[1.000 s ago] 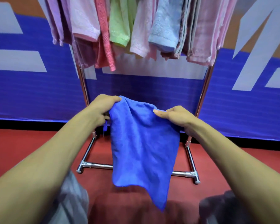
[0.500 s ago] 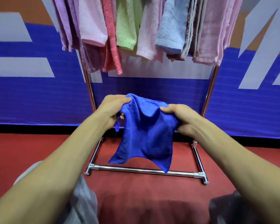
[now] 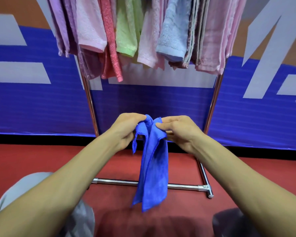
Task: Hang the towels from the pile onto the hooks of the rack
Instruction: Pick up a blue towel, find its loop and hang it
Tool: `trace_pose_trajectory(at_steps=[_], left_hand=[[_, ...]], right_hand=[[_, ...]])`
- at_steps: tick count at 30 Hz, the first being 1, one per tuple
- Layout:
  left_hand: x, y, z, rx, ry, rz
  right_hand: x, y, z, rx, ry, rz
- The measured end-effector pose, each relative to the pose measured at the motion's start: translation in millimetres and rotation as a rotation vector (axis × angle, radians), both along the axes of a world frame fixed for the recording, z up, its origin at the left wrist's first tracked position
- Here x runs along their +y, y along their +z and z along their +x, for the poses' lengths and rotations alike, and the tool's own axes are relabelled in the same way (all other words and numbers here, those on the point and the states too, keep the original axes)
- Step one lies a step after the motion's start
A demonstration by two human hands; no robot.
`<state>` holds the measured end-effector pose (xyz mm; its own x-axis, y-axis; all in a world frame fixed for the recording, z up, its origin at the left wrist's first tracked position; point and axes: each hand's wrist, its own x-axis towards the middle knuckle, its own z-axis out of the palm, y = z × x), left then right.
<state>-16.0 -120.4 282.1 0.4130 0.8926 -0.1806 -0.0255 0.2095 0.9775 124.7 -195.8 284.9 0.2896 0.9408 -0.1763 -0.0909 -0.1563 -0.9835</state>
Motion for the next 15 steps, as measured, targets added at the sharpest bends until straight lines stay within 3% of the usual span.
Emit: trace_pose_trajectory(at_steps=[8,15], left_hand=[[-11,-3,3,0.098,-0.149,0.100],[-13,1,-2,0.128,-0.292,0.017]], right_hand=[[-3,0,-2,-0.158,-0.011,0.008],[-6,2,3,-0.685,0.178,0.008]])
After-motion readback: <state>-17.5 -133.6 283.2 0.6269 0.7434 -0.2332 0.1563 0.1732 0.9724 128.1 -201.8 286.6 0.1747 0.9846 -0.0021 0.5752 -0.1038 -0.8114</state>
